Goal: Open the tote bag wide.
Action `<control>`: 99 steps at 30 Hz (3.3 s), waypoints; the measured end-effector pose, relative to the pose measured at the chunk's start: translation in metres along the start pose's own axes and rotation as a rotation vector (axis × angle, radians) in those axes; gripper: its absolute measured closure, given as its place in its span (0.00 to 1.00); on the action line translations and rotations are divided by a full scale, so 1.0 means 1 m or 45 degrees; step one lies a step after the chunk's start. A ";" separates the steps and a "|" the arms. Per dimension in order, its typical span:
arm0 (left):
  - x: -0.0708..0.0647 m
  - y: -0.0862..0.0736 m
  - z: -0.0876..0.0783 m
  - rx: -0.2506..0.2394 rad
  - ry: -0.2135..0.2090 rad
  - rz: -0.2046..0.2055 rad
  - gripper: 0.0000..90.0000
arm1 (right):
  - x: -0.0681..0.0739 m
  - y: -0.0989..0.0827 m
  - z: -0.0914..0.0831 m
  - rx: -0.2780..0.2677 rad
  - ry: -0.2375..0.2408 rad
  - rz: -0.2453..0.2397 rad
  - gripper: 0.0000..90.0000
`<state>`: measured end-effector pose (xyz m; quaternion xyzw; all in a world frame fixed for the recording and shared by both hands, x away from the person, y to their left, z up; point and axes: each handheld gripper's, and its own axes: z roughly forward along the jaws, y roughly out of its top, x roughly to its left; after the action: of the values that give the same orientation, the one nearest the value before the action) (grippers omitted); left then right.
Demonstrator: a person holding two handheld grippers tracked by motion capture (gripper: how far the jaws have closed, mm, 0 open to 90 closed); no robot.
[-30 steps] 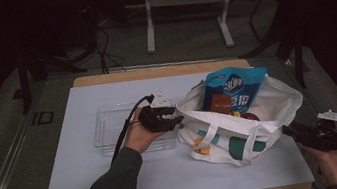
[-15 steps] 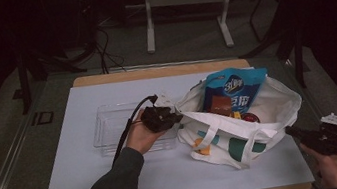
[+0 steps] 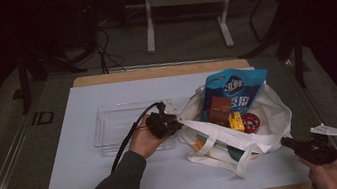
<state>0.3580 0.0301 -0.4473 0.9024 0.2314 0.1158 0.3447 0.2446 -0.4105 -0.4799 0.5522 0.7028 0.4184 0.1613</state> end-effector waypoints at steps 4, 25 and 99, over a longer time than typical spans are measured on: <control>-0.002 0.000 0.008 0.045 0.021 0.015 0.97 | -0.004 -0.006 0.011 0.046 -0.018 0.012 1.00; -0.002 -0.001 0.004 0.008 0.073 -0.002 0.91 | -0.009 -0.015 0.038 0.105 -0.087 0.070 0.98; -0.052 0.006 0.062 -0.037 -0.055 0.041 0.94 | -0.032 0.029 0.047 0.005 -0.153 0.096 0.94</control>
<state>0.3377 -0.0355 -0.4911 0.9032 0.2076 0.1053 0.3606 0.3065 -0.4192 -0.4928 0.6029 0.6714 0.3888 0.1861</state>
